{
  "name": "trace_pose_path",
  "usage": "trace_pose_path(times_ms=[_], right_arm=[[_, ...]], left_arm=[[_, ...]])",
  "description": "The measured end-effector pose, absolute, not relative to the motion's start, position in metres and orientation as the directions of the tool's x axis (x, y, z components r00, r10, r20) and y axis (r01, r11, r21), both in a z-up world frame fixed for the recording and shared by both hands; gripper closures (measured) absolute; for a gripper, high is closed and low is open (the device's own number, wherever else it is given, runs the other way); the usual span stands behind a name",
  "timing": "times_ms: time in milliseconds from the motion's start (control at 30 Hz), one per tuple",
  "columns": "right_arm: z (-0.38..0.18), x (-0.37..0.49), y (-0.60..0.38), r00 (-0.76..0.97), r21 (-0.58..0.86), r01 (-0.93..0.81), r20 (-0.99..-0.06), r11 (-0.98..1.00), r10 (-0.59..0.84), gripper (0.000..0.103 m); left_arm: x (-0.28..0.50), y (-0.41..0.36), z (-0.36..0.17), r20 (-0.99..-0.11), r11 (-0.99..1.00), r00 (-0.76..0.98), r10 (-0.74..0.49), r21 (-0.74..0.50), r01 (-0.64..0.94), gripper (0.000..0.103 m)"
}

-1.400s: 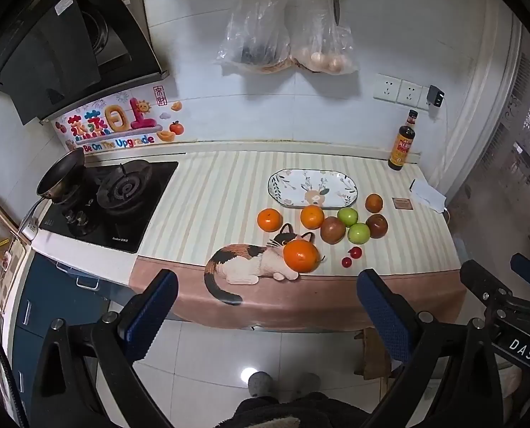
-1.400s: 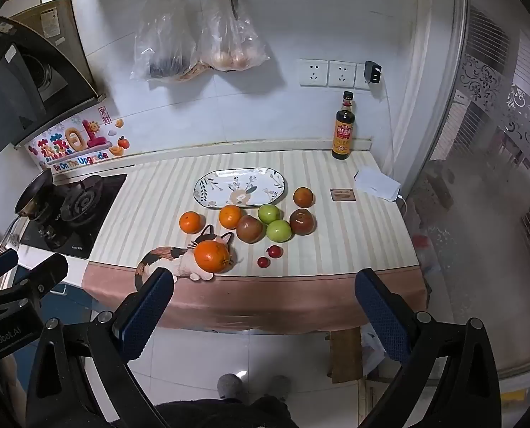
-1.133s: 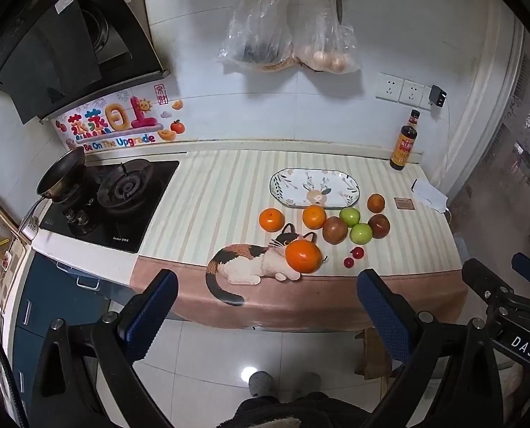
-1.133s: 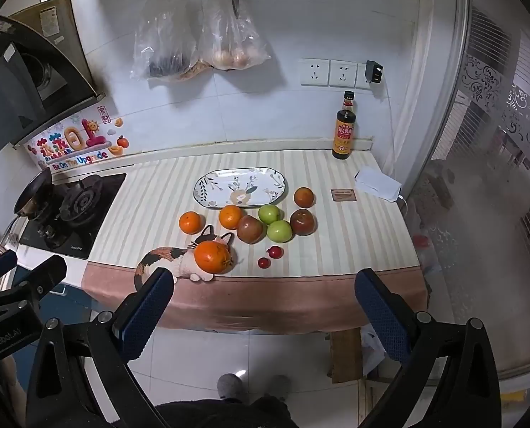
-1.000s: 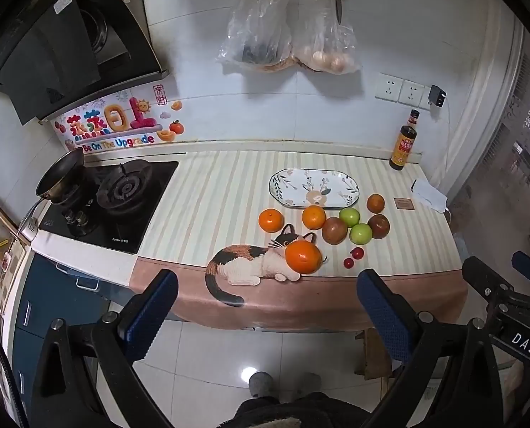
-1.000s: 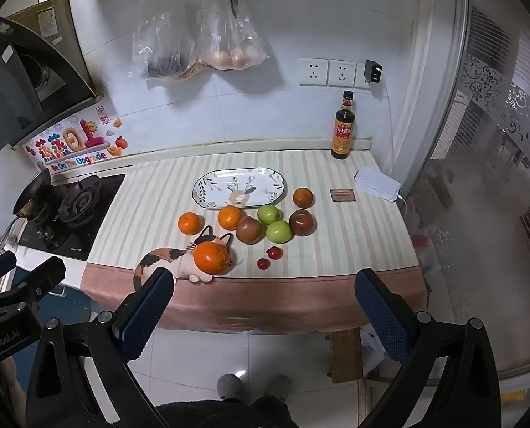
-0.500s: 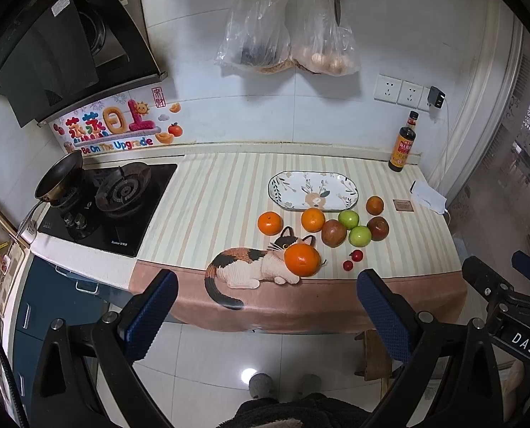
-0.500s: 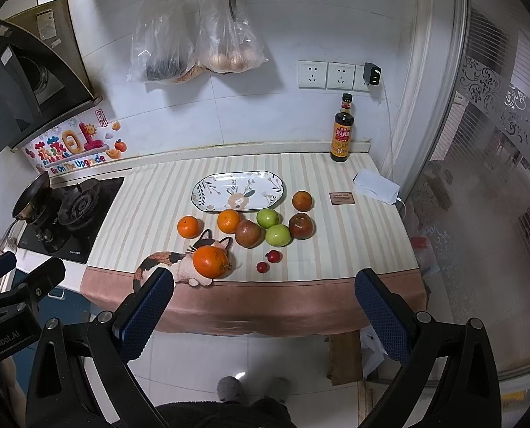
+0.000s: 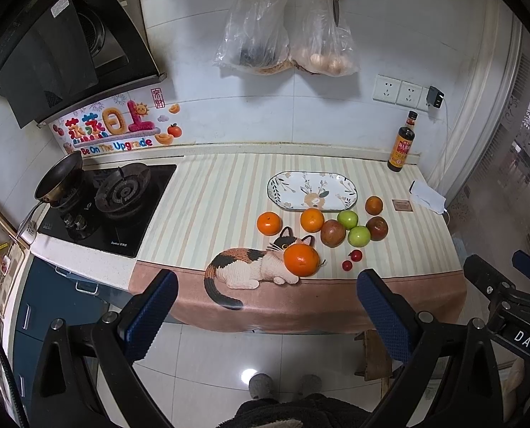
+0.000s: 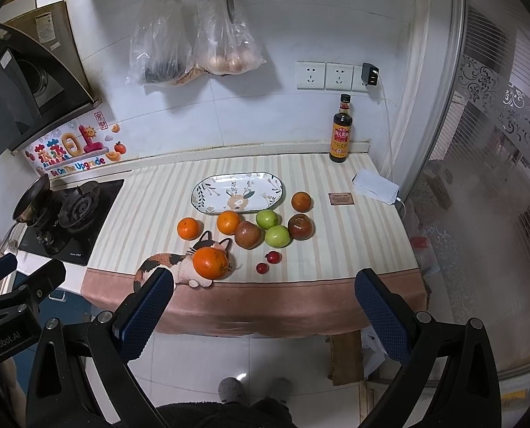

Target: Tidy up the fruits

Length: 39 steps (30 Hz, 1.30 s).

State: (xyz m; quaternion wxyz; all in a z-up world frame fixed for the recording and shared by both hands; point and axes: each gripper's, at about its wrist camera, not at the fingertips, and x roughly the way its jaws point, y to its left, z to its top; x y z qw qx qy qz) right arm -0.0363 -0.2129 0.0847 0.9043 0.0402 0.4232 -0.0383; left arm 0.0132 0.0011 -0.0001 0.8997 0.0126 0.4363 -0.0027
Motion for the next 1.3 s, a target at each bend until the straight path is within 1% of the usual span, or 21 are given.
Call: trace_pose_path(times_ms=[1300], right_arm=[[0.0911, -0.0408, -0.2148, 0.649, 0.048, 0.103, -0.760, 0.994, -0.030, 0.000]], left_arm=[[0.0150, 0.0021, 0.0015, -0.781, 1.000, 0.625, 0.007, 0.022, 0.016, 0.000]])
